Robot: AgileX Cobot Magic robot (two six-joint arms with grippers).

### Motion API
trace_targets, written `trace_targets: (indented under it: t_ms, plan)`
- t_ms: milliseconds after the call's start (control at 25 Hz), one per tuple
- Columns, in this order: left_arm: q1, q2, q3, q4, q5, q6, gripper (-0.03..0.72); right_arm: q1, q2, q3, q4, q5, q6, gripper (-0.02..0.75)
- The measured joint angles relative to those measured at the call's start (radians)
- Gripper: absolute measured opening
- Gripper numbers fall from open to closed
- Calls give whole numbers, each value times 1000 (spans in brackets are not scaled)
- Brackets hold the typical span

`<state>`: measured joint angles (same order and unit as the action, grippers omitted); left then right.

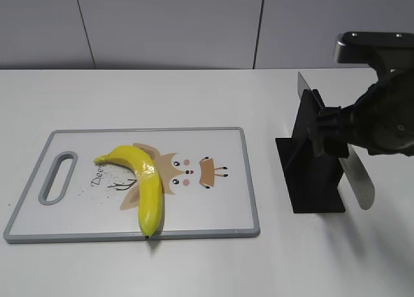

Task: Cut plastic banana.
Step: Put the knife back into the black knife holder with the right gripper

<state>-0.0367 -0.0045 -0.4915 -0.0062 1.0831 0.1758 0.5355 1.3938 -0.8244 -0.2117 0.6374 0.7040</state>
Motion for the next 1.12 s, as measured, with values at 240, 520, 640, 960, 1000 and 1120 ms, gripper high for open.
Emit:
trace_targets:
  t_ms: [240,520,640,960,1000,1120]
  plan:
    - [0,0,0,0,0,0,543,0,-119,-35,6,-6,-181,622]
    - [0,0,0,0,0,0,543,0,-328,-3,202,75,-577,609]
    - [0,0,0,0,0,0,543,0,-425,47,293,135,-704,602]
    - [0,0,0,0,0,0,543,0,-694,186,321,255,-754,591]
    - [0,0,0,0,0,0,543,0,-722,204,322,267,-754,591]
    - [0,0,0,0,0,0,543,0,-818,248,324,312,-754,591]
